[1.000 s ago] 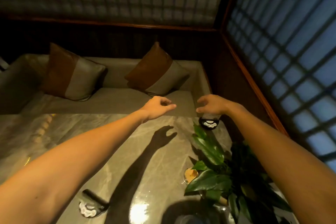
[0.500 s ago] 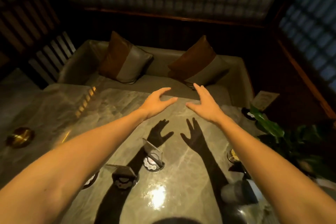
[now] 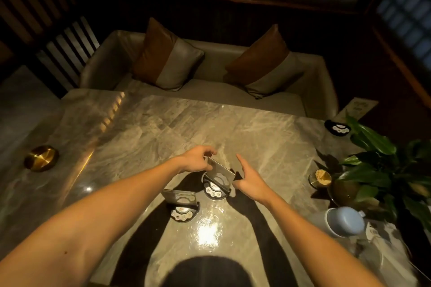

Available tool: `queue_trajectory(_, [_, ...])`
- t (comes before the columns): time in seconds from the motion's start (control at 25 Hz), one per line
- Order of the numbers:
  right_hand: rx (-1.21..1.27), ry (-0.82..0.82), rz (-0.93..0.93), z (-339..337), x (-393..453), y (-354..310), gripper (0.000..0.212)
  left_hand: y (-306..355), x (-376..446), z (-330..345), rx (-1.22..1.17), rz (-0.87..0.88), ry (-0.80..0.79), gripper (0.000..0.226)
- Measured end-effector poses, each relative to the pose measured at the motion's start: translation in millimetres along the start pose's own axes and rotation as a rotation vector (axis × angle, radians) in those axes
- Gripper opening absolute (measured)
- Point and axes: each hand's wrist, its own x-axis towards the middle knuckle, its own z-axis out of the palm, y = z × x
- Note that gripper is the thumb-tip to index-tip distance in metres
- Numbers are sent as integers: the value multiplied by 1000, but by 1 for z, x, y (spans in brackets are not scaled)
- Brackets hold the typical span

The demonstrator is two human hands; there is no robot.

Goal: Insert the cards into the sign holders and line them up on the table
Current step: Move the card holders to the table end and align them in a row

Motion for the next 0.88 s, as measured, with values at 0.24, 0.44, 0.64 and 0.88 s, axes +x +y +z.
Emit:
queue_trajectory(0.24, [117,51,95,30,7,24,27,-17,5,22,-37,11,17,27])
queue_trajectory(0.44, [219,126,80,20,13,26,6,-19,11,24,-65,11,103,12])
queue_trajectory(0.64, [344,172,105,-17,24,18,12,3,24,21,-295,28,140,15])
queue_trajectory(0.88, [474,238,90,-77,37,11,14,61,52,16,-500,79,232,9])
